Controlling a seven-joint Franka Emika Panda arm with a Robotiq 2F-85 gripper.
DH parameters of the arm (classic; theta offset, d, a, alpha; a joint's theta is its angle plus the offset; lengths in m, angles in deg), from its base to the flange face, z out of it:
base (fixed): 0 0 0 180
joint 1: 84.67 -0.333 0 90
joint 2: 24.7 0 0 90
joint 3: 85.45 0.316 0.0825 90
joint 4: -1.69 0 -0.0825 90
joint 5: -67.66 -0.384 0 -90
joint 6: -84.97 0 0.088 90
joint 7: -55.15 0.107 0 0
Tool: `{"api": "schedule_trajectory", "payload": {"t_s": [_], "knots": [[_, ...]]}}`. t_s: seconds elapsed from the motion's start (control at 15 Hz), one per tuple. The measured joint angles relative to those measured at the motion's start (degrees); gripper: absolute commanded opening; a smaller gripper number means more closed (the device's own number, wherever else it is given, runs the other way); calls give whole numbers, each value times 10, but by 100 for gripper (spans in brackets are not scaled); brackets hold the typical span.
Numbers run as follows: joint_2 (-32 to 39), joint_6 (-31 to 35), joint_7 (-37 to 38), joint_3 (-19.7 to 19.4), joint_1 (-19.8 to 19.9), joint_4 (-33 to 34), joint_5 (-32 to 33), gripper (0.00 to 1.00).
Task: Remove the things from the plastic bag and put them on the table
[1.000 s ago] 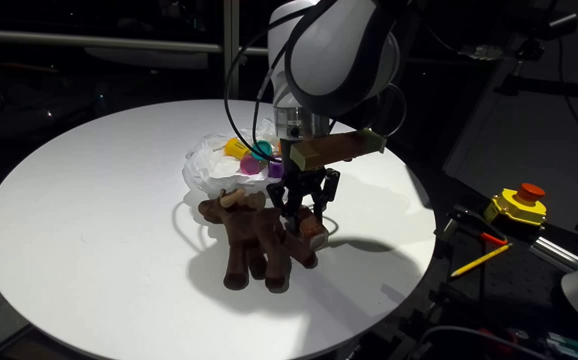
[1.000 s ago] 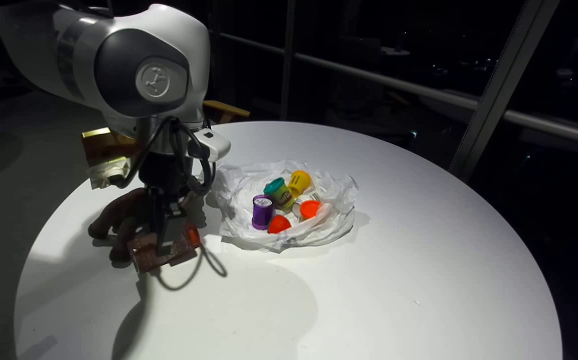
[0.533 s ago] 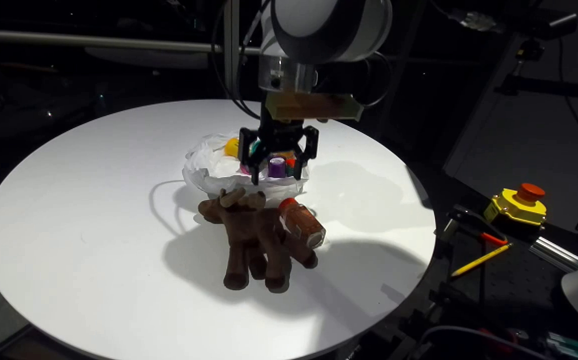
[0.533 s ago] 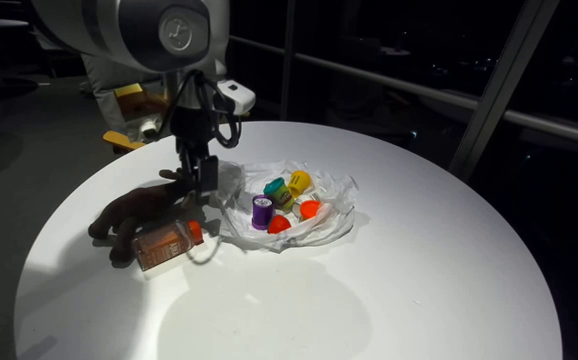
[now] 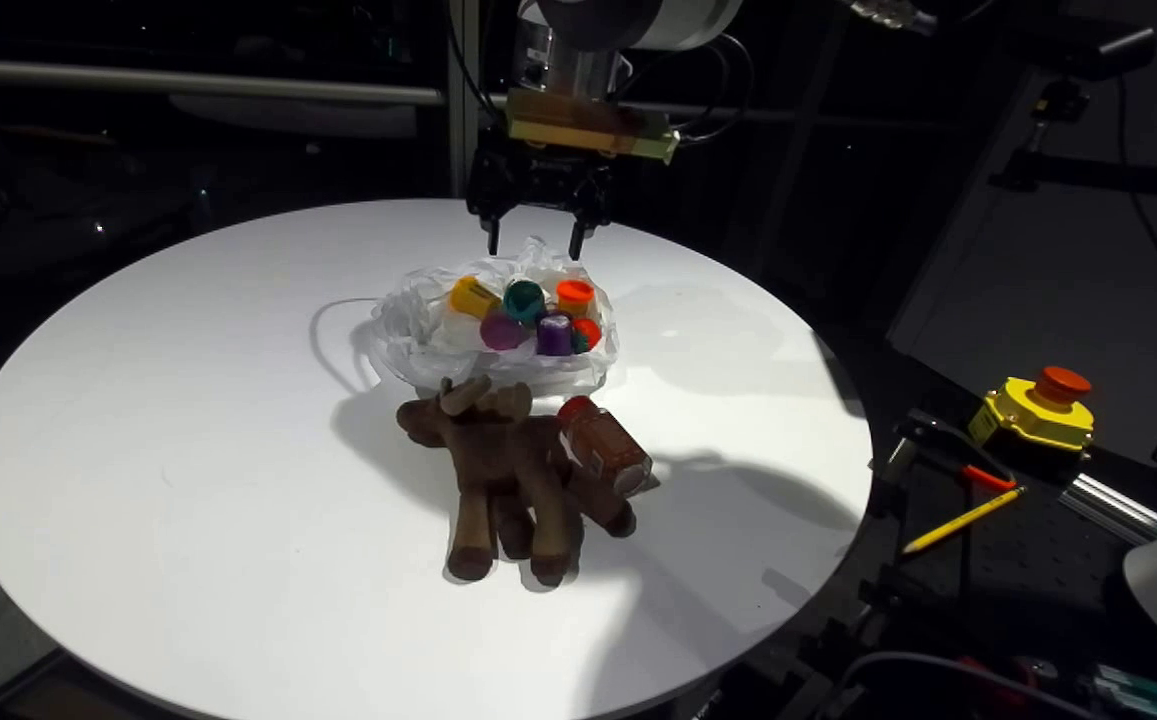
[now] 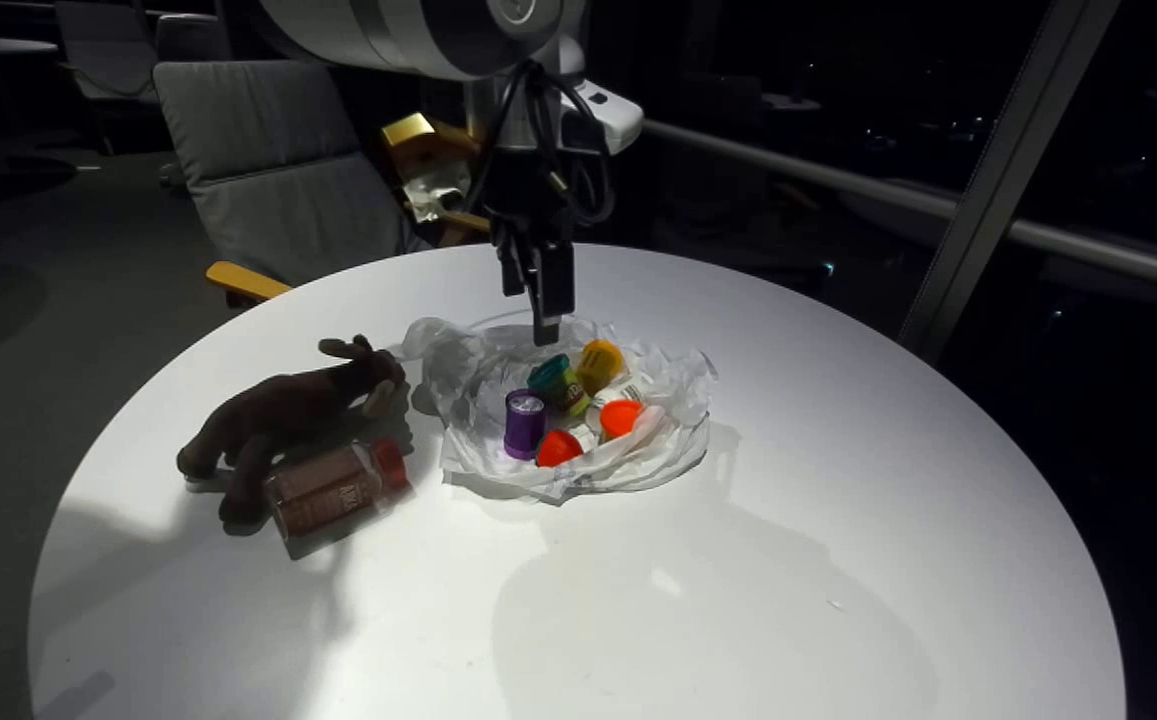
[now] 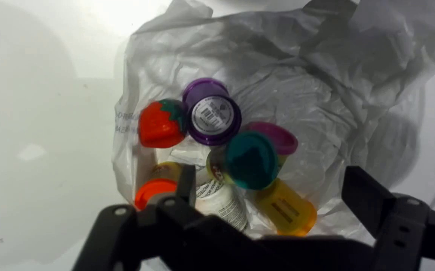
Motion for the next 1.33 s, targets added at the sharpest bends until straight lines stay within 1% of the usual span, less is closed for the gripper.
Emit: {"api": "schedule_trajectory", "payload": {"t_s": [0.2, 0.67, 0.73, 0.8, 0.93, 1.0, 1.13, 1.2, 1.33], "knots": [[35, -1, 25, -13, 0, 31, 22, 100], [101, -9, 53, -15, -2, 75, 35, 100], [107, -13, 54, -15, -2, 80, 35, 93], [112, -16, 55, -15, -2, 84, 35, 73], [120, -23, 57, -15, -3, 91, 35, 58], [123, -25, 58, -15, -3, 94, 35, 49], [127, -31, 59, -15, -4, 101, 35, 35], [127, -34, 60, -15, -5, 104, 35, 31], [127, -35, 61, -15, -5, 108, 35, 29]]}}
